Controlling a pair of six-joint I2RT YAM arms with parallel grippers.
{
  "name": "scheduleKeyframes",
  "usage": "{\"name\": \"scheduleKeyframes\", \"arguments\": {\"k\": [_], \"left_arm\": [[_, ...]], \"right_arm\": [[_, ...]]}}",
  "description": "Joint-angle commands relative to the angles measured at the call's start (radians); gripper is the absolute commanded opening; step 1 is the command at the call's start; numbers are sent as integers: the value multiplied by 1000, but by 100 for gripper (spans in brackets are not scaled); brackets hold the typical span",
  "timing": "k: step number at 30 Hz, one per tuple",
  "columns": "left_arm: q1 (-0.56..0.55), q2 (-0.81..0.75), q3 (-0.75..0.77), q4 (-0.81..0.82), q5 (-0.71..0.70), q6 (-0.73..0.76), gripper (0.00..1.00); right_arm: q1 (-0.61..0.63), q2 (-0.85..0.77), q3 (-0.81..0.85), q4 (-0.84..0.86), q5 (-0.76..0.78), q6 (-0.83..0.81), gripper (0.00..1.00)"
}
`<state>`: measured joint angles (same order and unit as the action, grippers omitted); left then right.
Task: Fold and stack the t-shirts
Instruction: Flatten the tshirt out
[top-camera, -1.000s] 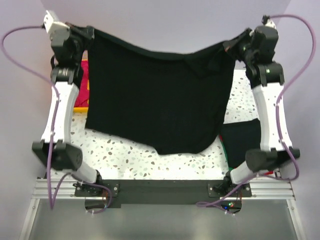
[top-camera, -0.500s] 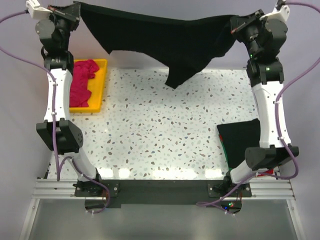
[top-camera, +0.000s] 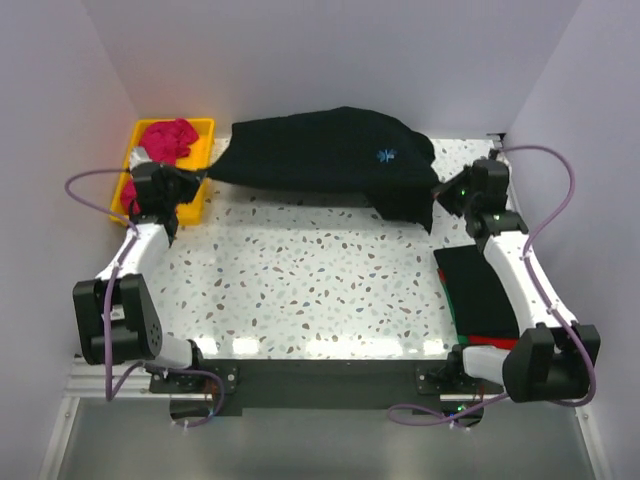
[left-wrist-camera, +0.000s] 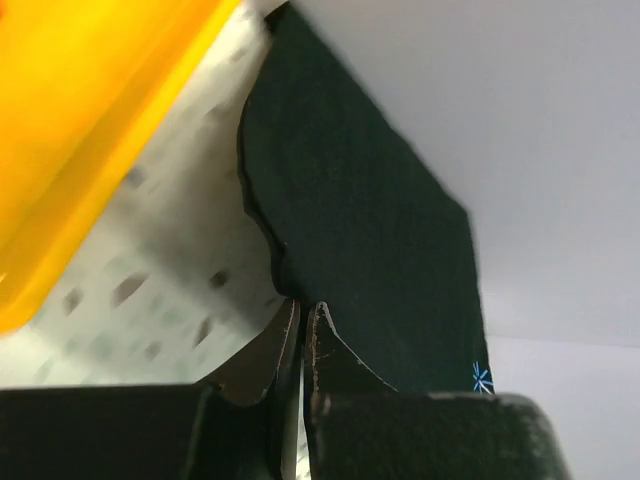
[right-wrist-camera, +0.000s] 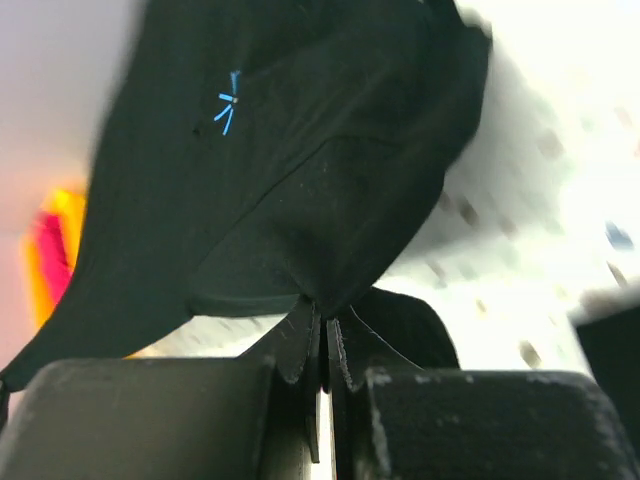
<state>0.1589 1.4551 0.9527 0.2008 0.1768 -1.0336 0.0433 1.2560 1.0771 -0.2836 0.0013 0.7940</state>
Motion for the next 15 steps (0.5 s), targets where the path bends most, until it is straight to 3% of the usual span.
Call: {"name": "scheduleKeyframes", "arguments": {"k": [1,8,15], "left_arm": [[16,-100,-147,-32,-33,27,0],[16,-194,-386,-153,-89,29,0],[14,-412,-560,-239,-141,52,0]], "right_arm": [[-8,-93,-155,-26,-21,1,0],[-10,-121,-487,-54,-104,-45,0],[-10,-246,-638,-98,-121,-84,0]]}}
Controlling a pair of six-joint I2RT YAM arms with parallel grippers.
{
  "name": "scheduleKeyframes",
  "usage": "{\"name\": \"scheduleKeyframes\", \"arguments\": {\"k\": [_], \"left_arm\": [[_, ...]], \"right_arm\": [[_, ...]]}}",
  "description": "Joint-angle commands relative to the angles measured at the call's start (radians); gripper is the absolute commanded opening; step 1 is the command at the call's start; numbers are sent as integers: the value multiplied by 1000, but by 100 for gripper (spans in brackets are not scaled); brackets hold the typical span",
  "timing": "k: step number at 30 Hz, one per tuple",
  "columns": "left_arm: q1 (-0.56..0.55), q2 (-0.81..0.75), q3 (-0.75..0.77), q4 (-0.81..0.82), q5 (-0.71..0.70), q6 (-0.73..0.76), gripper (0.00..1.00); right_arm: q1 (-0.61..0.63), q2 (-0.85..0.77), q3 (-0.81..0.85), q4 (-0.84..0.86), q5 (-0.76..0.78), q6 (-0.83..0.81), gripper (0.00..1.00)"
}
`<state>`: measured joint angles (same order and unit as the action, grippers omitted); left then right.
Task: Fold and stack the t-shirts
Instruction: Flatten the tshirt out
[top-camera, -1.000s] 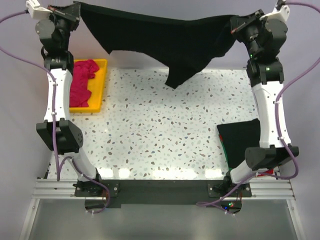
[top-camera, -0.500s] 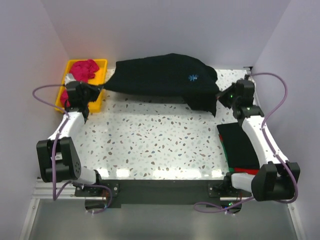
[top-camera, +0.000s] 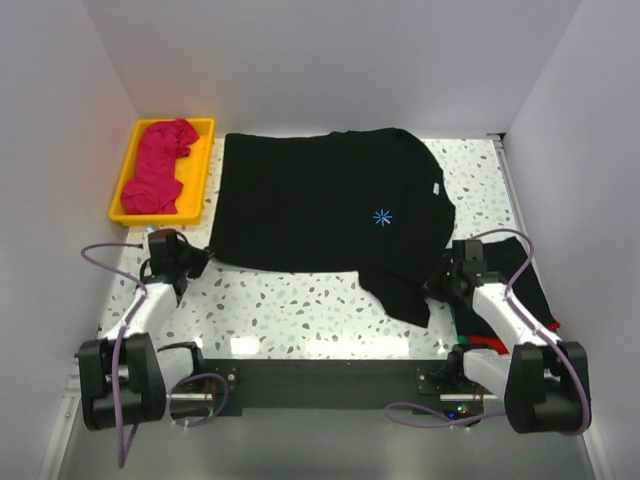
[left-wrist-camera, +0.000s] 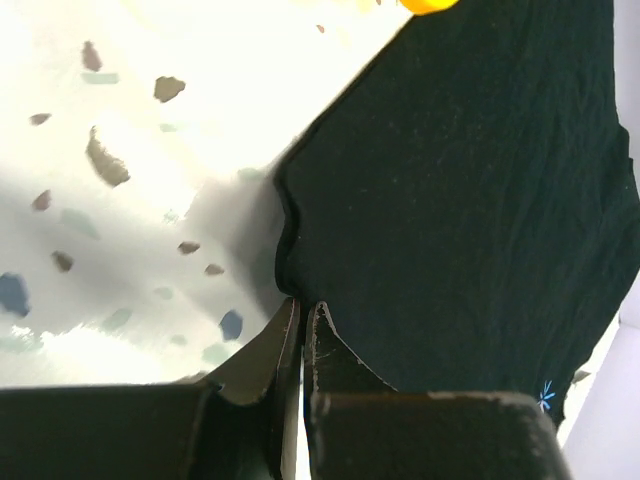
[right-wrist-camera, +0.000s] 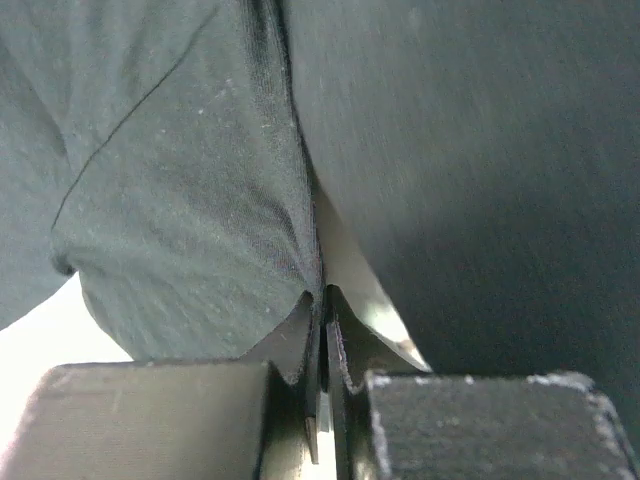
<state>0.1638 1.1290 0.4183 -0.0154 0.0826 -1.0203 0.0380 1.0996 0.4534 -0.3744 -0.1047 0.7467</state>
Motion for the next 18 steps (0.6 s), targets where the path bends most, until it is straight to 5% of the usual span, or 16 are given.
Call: {"name": "scheduleKeyframes", "arguments": {"k": [1,9,18], "left_arm": [[9,-104,-33,-37,-50,45,0],[9,-164,-3,-83,-57,72,0],[0,130,212,-15,3,68,0]], "right_arm": [[-4,-110,-18,-44,-10,-49,0],[-4,-248,31,-149,30,-58,0],[-4,17,231,-71,2,-49,0]]}}
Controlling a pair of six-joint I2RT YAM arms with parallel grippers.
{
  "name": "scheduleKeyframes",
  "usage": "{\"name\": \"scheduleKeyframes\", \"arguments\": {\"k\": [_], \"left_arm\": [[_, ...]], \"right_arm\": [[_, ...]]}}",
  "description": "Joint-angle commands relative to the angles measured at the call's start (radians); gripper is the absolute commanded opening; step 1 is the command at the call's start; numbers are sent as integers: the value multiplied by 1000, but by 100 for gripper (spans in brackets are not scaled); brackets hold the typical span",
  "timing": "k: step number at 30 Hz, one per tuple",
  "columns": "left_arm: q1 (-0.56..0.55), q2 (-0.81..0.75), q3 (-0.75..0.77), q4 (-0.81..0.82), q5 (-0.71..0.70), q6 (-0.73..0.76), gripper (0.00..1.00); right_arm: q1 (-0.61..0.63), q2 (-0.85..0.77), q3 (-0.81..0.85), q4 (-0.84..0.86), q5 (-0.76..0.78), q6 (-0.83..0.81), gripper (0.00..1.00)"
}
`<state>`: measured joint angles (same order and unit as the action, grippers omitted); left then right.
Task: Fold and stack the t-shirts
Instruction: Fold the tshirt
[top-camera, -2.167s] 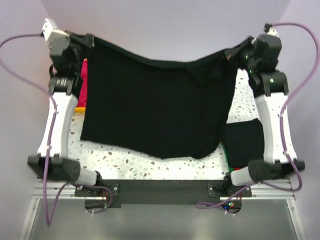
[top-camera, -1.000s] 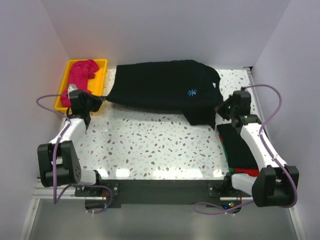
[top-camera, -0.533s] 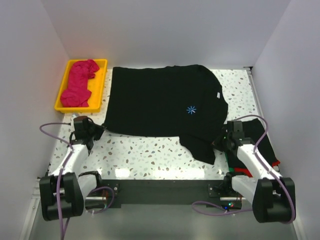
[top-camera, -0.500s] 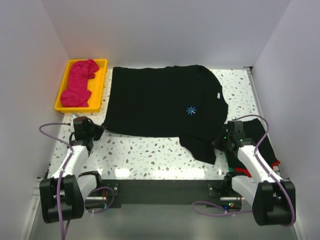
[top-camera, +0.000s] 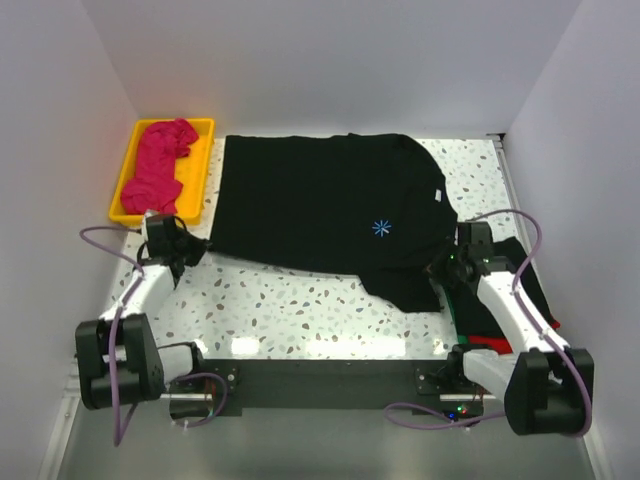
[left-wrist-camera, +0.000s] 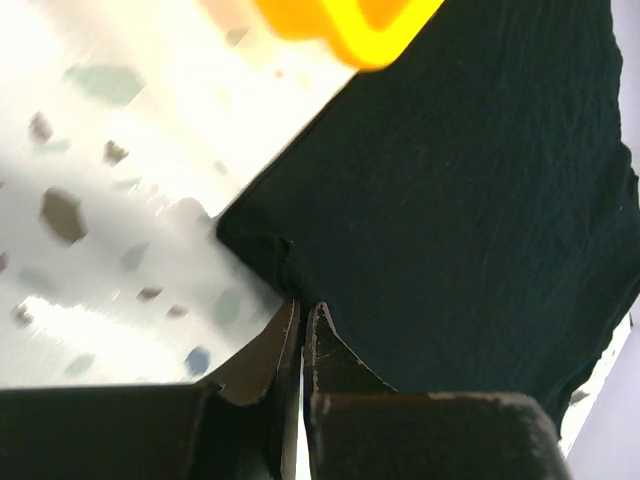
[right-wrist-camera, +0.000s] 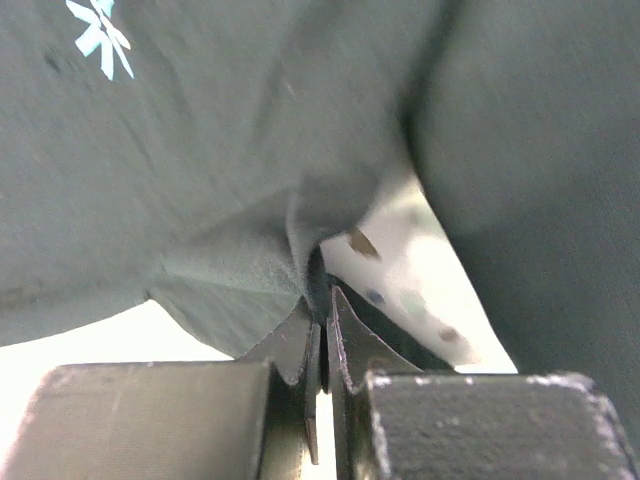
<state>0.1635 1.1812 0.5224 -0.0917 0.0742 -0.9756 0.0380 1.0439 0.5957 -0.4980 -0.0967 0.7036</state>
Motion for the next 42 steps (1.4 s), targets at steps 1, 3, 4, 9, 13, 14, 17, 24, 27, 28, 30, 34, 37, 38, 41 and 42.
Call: {"name": "scheduleKeyframes", "arguments": {"k": [1,3,4,9,13,14,17,24,27,28,30,34,37,38,41,42], "left_arm": [[-4,105,132,63,13,22,0],[-19,191,206,60,12,17,0],[-24,221,231,56,9,12,0],[-53,397,387,44,9,-12,0],[-71,503,501,12,9,-31,0],[-77,521,540,4,7,-32,0],[-85,574,597,-19,-1,-32,0],[-85,624,630,-31,-13,-31,2],[-85,635,636,-39,-17,-28,2],[-85,638,634,-40,-20,-25,2],[-85,635,631,-43,-25,-25,2],[-84,635,625,-48,-39,-20,2],[-82,637,630,-54,-45,-17,3],[-81,638,630,-60,-47,-17,3],[-79,637,634,-69,-56,-14,3],[-78,637,636,-69,-57,-11,3]], "right_arm": [[-4,103,110,70,-11,-6,0],[-4,201,174,85,-24,3,0],[-4,231,197,96,-28,5,0],[-3,392,340,116,-43,25,0],[-3,514,437,108,-44,34,0],[-4,536,475,104,-43,33,0],[-4,596,533,93,-38,33,0],[-18,676,601,91,-51,36,0],[-30,679,596,101,-52,39,0],[-33,679,589,105,-58,40,0],[-35,683,582,114,-69,42,0],[-70,688,576,124,-84,45,0],[-81,688,578,128,-97,50,0],[-89,686,578,130,-103,51,0],[-99,685,576,133,-115,54,0],[-105,685,575,136,-117,56,0]]}}
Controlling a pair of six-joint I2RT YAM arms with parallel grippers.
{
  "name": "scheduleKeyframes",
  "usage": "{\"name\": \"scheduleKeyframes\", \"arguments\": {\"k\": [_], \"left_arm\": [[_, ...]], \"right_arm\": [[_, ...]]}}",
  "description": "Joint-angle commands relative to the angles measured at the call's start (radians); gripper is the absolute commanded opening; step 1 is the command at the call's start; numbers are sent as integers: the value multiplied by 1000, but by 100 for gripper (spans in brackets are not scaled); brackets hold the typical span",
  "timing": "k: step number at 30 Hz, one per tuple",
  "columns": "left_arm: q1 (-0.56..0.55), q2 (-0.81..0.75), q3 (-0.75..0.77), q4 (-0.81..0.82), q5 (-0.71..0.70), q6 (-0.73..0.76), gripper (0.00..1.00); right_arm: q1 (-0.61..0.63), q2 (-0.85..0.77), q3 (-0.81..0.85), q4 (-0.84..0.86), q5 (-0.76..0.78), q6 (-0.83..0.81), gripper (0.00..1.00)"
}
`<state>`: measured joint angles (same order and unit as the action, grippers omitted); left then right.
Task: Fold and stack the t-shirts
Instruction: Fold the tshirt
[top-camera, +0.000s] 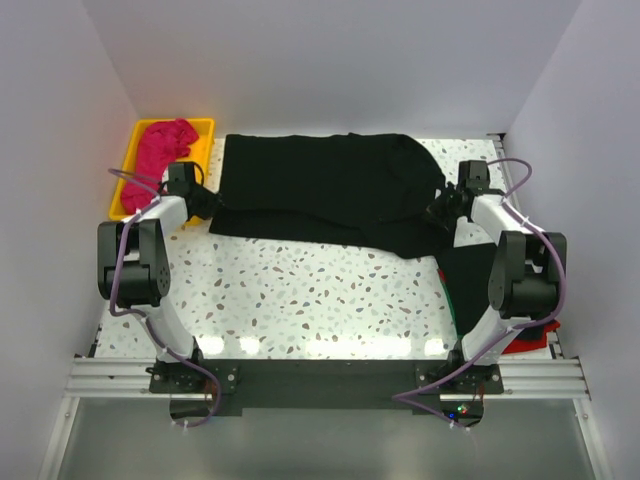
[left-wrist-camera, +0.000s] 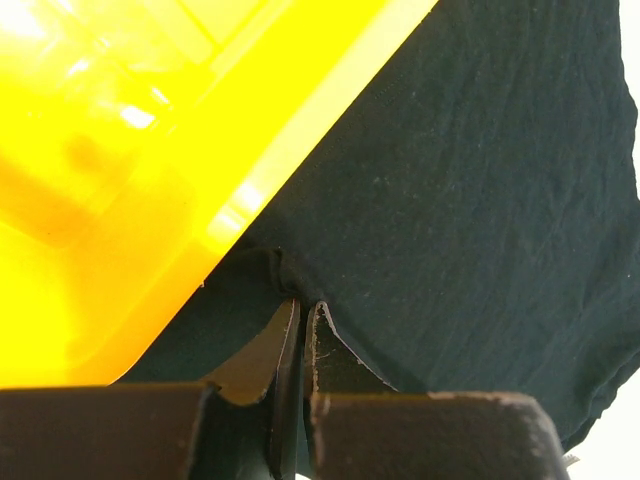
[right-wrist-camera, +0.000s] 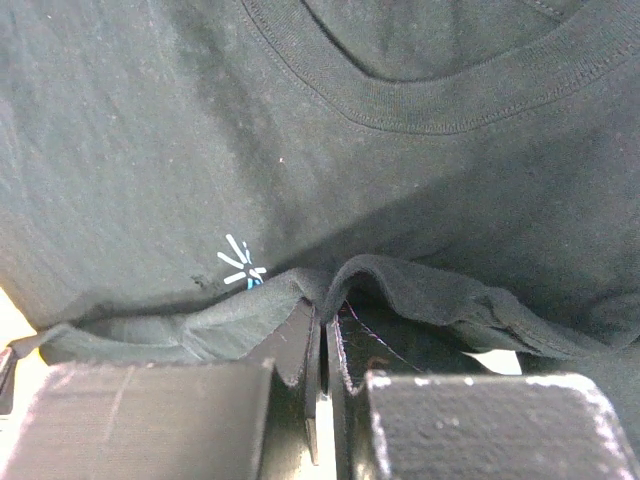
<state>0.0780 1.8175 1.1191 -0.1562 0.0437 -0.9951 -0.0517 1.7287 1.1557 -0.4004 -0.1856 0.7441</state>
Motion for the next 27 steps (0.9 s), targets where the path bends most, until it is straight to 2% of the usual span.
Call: {"name": "scheduleKeyframes", "arguments": {"k": [1,15,22,23,24,25,26,27], "left_arm": [[9,0,39,-6,-27,10,3],[14,25,58,-2,-31,18,4],[14,52,91,26,-5,64,17],[14,51,91,39,-1,69,20],[14,51,91,49,7,79,23],[14,51,88,58,27,85,32],[14,46,88,84,39,95,37],[14,43,88,89,57,107,41]], "right_arm": [[-17,0,15,40,-35,17,0],[-31,61,58,54,-81,23,0],[-37,110,108,55,-94,3,0],[-42,121,119,54,-97,-5,3],[-42,127,131,48,-100,-11,12],[-42,149,163,37,-113,-21,17],[-42,158,183,25,-118,-40,22],[-42,161,211,6,-126,-52,35]]}}
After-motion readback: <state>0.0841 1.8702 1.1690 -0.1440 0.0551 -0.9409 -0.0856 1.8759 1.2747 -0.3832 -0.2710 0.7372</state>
